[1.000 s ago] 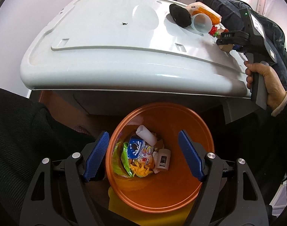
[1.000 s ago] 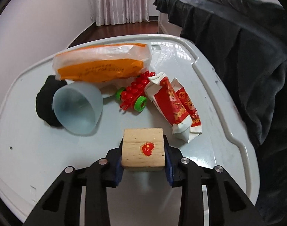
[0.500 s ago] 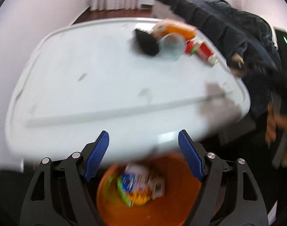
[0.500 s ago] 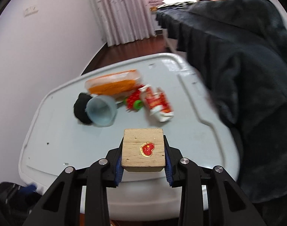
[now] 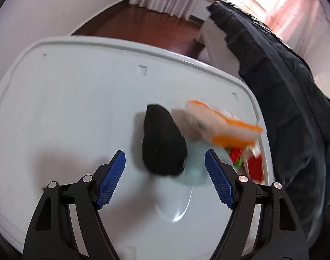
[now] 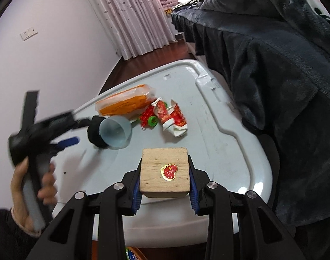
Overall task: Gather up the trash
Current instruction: 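Grasp the black sock with the left tool, then carry the black sock and wooden block into the orange bucket and release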
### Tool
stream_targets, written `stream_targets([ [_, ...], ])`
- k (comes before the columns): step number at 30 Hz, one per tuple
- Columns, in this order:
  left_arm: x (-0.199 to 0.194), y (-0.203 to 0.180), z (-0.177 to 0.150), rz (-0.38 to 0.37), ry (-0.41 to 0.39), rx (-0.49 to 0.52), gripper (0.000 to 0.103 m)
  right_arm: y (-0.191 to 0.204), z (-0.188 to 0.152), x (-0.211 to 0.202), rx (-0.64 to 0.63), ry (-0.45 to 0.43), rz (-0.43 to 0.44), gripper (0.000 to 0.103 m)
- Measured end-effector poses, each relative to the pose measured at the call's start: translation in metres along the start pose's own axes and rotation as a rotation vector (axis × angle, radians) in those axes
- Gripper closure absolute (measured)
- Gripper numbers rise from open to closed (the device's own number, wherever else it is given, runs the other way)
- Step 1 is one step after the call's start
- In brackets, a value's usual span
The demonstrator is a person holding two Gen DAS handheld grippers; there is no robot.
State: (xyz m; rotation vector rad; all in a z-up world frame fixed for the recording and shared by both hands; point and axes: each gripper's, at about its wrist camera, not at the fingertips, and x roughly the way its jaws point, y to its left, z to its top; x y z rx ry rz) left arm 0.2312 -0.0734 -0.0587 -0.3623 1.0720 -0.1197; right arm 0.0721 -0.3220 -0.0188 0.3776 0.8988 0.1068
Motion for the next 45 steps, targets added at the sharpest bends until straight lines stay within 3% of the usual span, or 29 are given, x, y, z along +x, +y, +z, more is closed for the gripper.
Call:
stream_targets([
  [7,0.042,0.017,0.017,0.012,0.072,-0.099,0.029,-0.001,-0.002,-0.001,0.014,0.006,0.027,0.068],
  [11,0.043,0.007,0.020,0.066,0.046,-0.036,0.029,-0.004,-0.002,0.000,0.035,0.017,0.035,0.068],
  [15,0.042,-0.010,0.003,0.130,0.038,0.055,0.029,-0.002,-0.002,0.001,0.031,0.022,0.042,0.068],
  [19,0.041,-0.018,-0.010,0.197,-0.002,0.140,0.040,0.000,-0.002,0.000,0.025,0.020,0.046,0.068],
  [20,0.040,-0.017,-0.011,0.199,-0.010,0.145,0.043,0.001,-0.002,0.000,0.022,0.020,0.044,0.068],
  [21,0.039,-0.016,-0.010,0.189,-0.017,0.159,0.056,0.000,-0.002,0.001,0.021,0.021,0.043,0.068],
  [30,0.031,-0.017,-0.021,0.178,-0.041,0.310,0.058,0.006,0.001,0.007,0.007,0.030,0.049,0.068],
  [36,-0.026,0.008,-0.051,0.115,-0.027,0.311,0.058,0.023,-0.001,0.012,-0.031,0.038,0.070,0.068],
  [40,-0.093,0.034,-0.089,0.055,-0.035,0.292,0.058,0.044,-0.005,0.013,-0.074,0.037,0.089,0.068],
  [45,-0.154,0.063,-0.140,0.046,-0.023,0.264,0.058,0.076,-0.031,-0.002,-0.139,0.068,0.130,0.068],
])
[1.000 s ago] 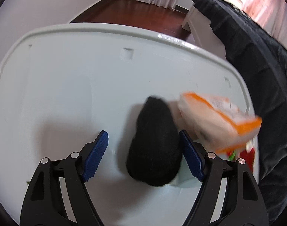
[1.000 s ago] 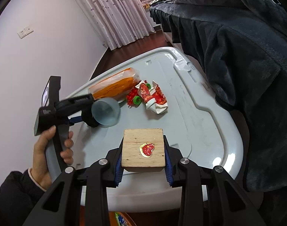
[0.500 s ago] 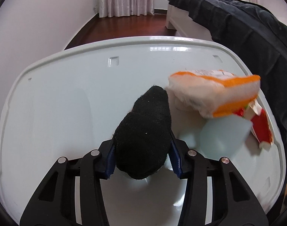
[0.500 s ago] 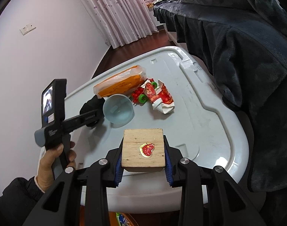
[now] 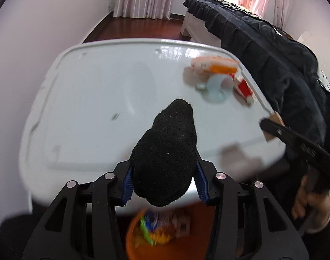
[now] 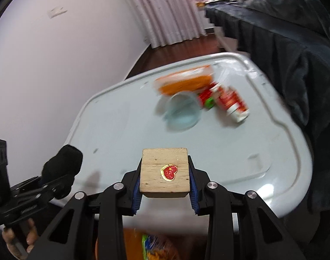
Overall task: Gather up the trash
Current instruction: 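Carry the black sock and wooden block into the orange bucket and release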
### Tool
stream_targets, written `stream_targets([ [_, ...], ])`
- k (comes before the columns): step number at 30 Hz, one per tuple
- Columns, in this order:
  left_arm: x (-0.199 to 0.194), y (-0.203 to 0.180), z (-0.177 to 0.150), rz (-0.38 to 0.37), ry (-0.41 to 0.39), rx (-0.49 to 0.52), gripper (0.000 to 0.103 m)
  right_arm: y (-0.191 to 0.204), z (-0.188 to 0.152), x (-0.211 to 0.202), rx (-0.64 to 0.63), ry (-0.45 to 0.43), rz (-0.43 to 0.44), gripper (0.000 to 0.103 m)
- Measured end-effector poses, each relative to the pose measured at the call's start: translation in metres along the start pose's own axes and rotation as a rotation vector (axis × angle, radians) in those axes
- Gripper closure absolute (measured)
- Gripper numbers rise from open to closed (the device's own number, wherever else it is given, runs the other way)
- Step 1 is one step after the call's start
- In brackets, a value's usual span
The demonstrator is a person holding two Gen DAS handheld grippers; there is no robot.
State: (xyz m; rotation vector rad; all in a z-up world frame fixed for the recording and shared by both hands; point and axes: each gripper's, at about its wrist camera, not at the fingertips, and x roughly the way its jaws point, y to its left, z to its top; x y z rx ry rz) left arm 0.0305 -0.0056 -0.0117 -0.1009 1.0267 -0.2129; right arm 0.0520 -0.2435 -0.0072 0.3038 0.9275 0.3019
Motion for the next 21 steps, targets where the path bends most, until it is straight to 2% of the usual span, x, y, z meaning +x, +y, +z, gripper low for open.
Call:
stream_targets([
  [6,-0.028,0.002,-0.065,0.057,0.038,0.001,0.058,0.039,-0.057,-0.012,-0.057,0.117,0.057,0.068],
  [13,-0.013,-0.002,-0.115,0.065,0.131,-0.015,0.058,0.054,-0.113,-0.022,-0.100,0.222,0.035,0.068],
  [16,0.000,-0.001,-0.124,0.067,0.184,-0.026,0.058,0.052,-0.122,-0.019,-0.085,0.248,0.023,0.068],
  [21,0.012,0.001,-0.125,0.079,0.211,-0.040,0.058,0.053,-0.124,-0.014,-0.095,0.260,0.001,0.068],
])
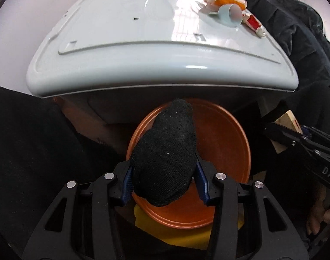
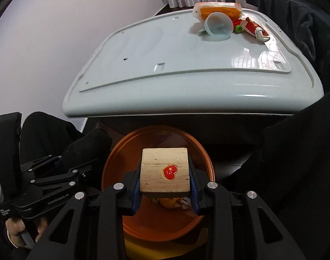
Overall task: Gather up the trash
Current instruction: 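Carry the black sock and wooden block into the orange bucket and release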
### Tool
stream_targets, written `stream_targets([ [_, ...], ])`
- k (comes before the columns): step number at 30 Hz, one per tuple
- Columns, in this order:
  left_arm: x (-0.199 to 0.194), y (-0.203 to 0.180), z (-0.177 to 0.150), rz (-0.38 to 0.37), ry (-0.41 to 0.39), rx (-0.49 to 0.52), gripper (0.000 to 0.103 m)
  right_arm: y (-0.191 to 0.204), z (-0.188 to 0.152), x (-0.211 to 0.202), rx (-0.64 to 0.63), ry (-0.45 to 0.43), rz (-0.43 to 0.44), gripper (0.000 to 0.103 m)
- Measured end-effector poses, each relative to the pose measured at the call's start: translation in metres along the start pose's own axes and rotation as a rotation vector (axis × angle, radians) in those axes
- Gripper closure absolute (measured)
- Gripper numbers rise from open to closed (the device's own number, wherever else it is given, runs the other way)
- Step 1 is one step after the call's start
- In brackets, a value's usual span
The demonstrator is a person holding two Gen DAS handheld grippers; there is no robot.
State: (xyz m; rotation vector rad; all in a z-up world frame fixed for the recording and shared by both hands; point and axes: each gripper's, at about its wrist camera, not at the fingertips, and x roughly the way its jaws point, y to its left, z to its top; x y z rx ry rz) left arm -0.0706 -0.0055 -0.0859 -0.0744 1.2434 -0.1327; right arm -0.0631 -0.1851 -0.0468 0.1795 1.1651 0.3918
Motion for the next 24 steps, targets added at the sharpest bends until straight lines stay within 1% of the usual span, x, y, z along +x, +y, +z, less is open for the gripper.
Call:
stream_targets([
  [6,0.013,0.000,0.000,0.016,0.046,0.004,0.058,0.007,-0.005,0.023,-0.036,0.094,0.007,0.068],
  [15,0.023,0.003,-0.002,0.015,0.097,-0.001,0.057,0.007,-0.008,0.033,-0.029,0.135,0.004,0.067],
  [18,0.022,0.001,-0.001,0.041,0.099,0.008,0.051,0.008,-0.005,0.034,-0.021,0.123,-0.001,0.048],
  [21,0.019,0.000,0.000,0.051,0.085,0.010,0.036,0.008,-0.005,0.031,-0.019,0.105,-0.007,0.048],
  [24,0.016,-0.002,0.001,0.053,0.068,0.009,0.036,0.007,-0.004,0.029,-0.010,0.097,-0.005,0.048],
])
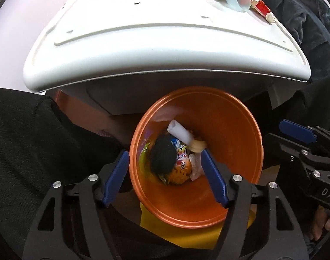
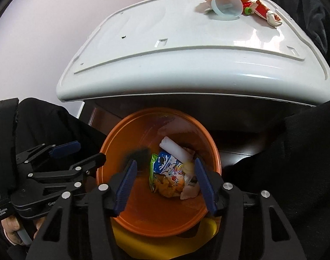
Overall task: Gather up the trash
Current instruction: 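Carry the black sock and wooden block into the orange bucket and release, then grasp the red-and-white snack bag with the right tool while the left tool grasps the pale blue cup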
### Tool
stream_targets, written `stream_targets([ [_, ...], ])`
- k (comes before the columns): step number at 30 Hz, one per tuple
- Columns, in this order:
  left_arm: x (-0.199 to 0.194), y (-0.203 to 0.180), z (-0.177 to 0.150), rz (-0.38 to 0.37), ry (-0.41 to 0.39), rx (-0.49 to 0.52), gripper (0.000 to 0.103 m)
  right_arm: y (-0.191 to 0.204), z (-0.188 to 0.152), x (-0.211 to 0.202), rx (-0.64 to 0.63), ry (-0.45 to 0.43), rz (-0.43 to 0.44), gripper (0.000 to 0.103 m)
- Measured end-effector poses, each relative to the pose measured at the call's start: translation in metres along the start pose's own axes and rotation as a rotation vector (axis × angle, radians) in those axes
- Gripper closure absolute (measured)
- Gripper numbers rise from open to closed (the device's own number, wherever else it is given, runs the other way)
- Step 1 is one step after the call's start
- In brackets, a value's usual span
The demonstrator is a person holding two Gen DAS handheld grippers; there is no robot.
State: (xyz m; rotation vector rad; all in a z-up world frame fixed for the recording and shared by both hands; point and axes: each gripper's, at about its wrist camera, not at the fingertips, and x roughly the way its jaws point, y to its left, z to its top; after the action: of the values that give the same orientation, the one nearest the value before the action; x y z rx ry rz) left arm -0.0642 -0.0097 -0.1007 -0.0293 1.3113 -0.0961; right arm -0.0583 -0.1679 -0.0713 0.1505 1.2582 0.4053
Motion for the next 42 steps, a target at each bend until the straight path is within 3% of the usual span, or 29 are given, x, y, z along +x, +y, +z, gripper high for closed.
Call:
stream_targets([
  [10,-0.003,0.006,0.000,-0.013,-0.019,-0.031,0.036,-0.016,-0.002,-0.018,0.044,-0.050,0.009,0.048],
  [16,-0.022,0.018,0.005,-0.052,-0.088,-0.060,0.036,-0.032,0.017,-0.027,0.098,-0.077,0.024,0.045],
  [24,-0.041,0.031,0.032,-0.083,-0.212,-0.072,0.029,-0.075,0.077,-0.069,0.098,-0.214,-0.082,0.038],
  [30,-0.033,0.027,0.052,-0.065,-0.239,-0.061,0.029,-0.116,0.133,-0.080,0.073,-0.275,-0.204,0.037],
  [36,-0.021,0.015,0.052,-0.064,-0.236,-0.005,0.029,-0.148,0.190,-0.056,0.032,-0.238,-0.252,0.037],
  [42,-0.020,0.005,0.051,-0.095,-0.251,0.045,0.029,-0.170,0.241,-0.009,0.000,-0.156,-0.202,0.037],
])
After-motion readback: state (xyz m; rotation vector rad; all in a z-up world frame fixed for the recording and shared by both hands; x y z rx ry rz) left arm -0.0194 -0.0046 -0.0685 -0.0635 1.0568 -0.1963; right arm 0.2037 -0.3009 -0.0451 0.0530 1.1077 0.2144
